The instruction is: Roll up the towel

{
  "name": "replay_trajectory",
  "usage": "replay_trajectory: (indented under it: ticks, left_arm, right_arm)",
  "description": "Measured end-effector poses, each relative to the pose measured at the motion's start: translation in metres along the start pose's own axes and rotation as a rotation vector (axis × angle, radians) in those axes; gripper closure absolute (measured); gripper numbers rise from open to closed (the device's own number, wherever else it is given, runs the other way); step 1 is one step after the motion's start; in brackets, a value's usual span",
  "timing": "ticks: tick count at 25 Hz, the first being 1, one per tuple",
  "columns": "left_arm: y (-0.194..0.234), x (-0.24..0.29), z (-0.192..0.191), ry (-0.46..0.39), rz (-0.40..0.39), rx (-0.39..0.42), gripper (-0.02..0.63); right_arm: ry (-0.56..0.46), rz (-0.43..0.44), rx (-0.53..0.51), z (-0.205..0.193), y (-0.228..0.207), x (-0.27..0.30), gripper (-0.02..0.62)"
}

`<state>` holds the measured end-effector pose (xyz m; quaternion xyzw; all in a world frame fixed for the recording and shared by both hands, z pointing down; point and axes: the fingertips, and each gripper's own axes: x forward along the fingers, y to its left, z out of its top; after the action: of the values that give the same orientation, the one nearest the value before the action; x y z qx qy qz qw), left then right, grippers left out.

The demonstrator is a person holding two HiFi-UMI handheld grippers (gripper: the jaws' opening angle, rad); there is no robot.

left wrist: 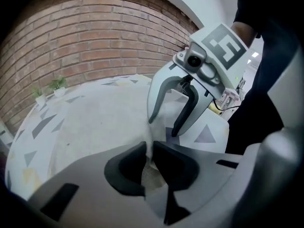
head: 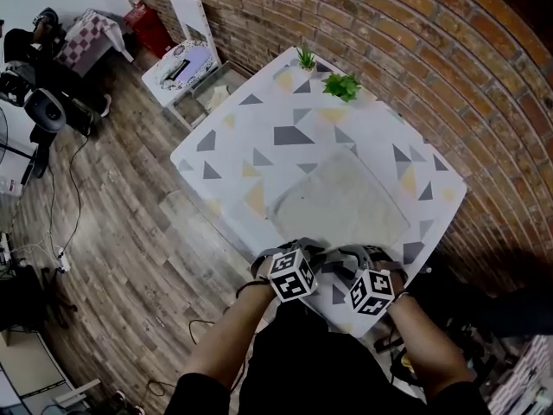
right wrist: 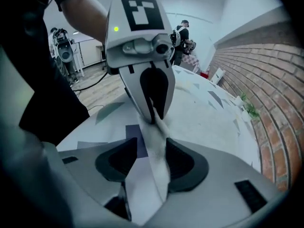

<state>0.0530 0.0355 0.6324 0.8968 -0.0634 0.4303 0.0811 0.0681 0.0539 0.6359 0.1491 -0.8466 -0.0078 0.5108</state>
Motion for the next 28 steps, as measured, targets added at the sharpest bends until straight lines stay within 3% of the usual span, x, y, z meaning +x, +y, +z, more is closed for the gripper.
replay_trajectory:
  ticks: [4, 7, 9, 13, 16, 20, 24, 28]
  left_arm:
    - [-0.005, -0.008, 0.001, 0.006, 0.037, 0.065, 0.490]
    - [-0.018, -0.014, 0.002, 0.009, 0.042, 0.135, 0.479]
    - [-0.025, -0.014, 0.004, 0.018, 0.047, 0.183, 0.477]
    - [-0.023, -0.012, 0.009, 0.037, 0.127, 0.261, 0.476]
    - [-0.018, -0.018, 0.019, 0.016, 0.189, 0.274, 0.472]
    - [-0.034, -0.009, 0.014, 0.062, 0.125, 0.325, 0.471]
    - [-0.028, 0.002, 0.004, 0.093, 0.118, 0.294, 0.482]
    - [-0.013, 0.002, 0.007, 0.093, 0.102, 0.242, 0.564]
  right_arm:
    - [0.003, 0.007, 0.026, -0.003, 0.001, 0.004, 0.404]
    - [-0.008, 0.024, 0.081, -0.005, 0.003, 0.005, 0.468]
    - [-0.007, 0.015, 0.096, -0.006, 0.000, 0.005, 0.546]
    - [-0.001, 0.040, 0.112, -0.005, -0.001, 0.005, 0.553]
    - [-0.001, 0.088, 0.137, -0.004, 0.000, 0.002, 0.561]
    - [-0.053, 0.170, 0.225, 0.007, 0.000, -0.012, 0.563]
    - [-0.073, 0.217, 0.257, 0.008, 0.000, -0.016, 0.563]
    - [-0.077, 0.215, 0.274, 0.009, -0.009, -0.016, 0.561]
